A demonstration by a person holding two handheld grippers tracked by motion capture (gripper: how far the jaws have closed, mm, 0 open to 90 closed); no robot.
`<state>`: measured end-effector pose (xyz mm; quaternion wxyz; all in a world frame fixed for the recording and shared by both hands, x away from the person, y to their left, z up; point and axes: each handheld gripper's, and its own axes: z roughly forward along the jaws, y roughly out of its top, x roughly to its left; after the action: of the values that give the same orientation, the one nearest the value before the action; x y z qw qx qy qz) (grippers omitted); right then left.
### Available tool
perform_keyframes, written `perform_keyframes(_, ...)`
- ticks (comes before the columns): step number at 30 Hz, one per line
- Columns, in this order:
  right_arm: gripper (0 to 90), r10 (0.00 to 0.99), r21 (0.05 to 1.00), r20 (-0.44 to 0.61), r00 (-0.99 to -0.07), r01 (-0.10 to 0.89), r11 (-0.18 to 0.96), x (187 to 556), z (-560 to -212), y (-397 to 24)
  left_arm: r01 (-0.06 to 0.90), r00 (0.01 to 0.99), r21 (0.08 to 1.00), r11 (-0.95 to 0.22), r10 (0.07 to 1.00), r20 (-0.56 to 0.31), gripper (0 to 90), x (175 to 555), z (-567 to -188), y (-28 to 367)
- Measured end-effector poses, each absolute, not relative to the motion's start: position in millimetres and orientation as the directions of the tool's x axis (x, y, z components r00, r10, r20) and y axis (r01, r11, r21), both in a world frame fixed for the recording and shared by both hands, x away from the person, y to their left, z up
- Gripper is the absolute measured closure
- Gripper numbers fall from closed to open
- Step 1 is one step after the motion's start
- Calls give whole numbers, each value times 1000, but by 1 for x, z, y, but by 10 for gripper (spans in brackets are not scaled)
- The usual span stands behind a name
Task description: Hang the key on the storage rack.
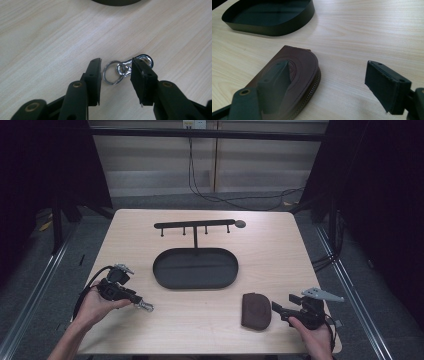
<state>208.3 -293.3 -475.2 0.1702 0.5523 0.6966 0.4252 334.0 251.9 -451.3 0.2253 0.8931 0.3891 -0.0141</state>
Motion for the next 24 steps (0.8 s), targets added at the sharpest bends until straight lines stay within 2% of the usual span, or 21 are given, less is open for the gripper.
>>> perform_keyframes(18, 197, 911, 777, 233, -340, 628, 35, 209, -476, -293, 692, 720, 342, -636, 647, -252, 603, 349, -468, 251)
perform_keyframes(24, 197, 910, 776, 235, -341, 629, 35, 209, -476, -293, 684, 729, 334, -649, 627, -273, 652, 349, -468, 250)
